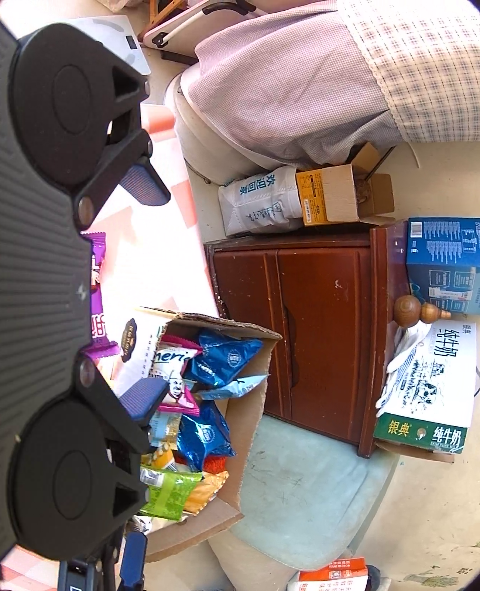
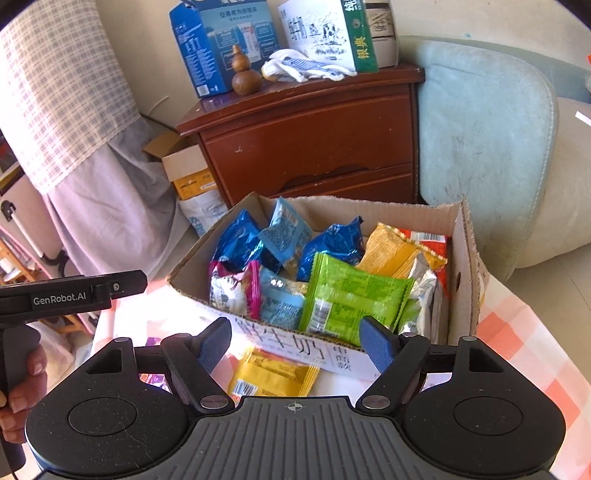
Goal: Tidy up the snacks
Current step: 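Lower both packets into the box and open both tools, then move both tools back over the purple and yellow packets on the table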
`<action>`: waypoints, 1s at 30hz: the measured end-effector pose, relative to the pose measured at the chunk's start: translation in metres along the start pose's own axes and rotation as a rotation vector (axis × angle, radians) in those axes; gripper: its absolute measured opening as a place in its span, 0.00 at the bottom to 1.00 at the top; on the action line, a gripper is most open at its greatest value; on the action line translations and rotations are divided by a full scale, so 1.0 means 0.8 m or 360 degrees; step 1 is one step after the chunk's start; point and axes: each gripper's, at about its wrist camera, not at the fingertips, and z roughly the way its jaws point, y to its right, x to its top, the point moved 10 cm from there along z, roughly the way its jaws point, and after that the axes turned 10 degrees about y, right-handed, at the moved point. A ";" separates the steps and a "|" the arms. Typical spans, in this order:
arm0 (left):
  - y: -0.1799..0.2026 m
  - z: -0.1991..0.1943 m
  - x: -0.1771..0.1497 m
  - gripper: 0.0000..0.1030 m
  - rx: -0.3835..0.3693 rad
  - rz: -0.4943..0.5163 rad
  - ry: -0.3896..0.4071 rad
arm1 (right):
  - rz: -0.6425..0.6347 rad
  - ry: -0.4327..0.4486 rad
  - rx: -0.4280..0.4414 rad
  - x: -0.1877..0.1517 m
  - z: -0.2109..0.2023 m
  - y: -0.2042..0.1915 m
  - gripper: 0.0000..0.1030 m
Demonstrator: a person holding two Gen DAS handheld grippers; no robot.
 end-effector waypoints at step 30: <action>-0.030 0.049 -0.101 0.97 0.0005 0.0061 -0.0315 | -0.0115 -0.0303 0.0036 -0.103 0.081 -0.021 0.77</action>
